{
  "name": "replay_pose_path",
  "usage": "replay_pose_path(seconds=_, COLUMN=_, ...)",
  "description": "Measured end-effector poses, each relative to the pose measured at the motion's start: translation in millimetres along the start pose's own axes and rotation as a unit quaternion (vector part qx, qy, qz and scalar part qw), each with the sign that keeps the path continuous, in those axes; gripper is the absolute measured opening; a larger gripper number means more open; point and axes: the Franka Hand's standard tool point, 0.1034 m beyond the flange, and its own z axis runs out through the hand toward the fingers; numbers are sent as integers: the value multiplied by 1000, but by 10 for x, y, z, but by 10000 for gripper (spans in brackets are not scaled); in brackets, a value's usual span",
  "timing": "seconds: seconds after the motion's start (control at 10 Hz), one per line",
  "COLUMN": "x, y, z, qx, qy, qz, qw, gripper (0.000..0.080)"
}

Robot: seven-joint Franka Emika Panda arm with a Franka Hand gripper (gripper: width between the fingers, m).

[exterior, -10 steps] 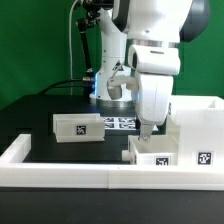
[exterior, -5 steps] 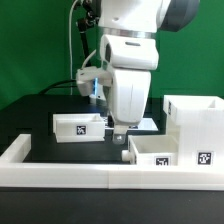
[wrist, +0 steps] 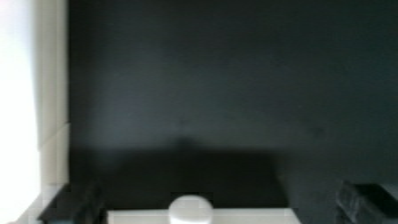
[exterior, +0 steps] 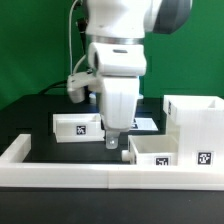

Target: Assemble drawer

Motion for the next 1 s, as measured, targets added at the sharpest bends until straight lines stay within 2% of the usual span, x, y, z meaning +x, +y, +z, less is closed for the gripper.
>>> replay_pose_path(seconds=0.3, x=-42, y=49, z=65, qx=-9, qy=60, qz=-1, qw=998, gripper=649)
replay_pose_path(seconds=0.6, x=-51, y=35, z=158, qx=1, qy=119, qz=19, qw=993, gripper=649)
replay_pose_path(seconds=0.9, x=109, y=41, z=211, qx=5, qy=125, qz=28, qw=992, gripper=649)
replay_pose_path(seconds=1.0, x=152, y=53, z=240, qx=1, qy=125, qz=29, qw=992, gripper=649)
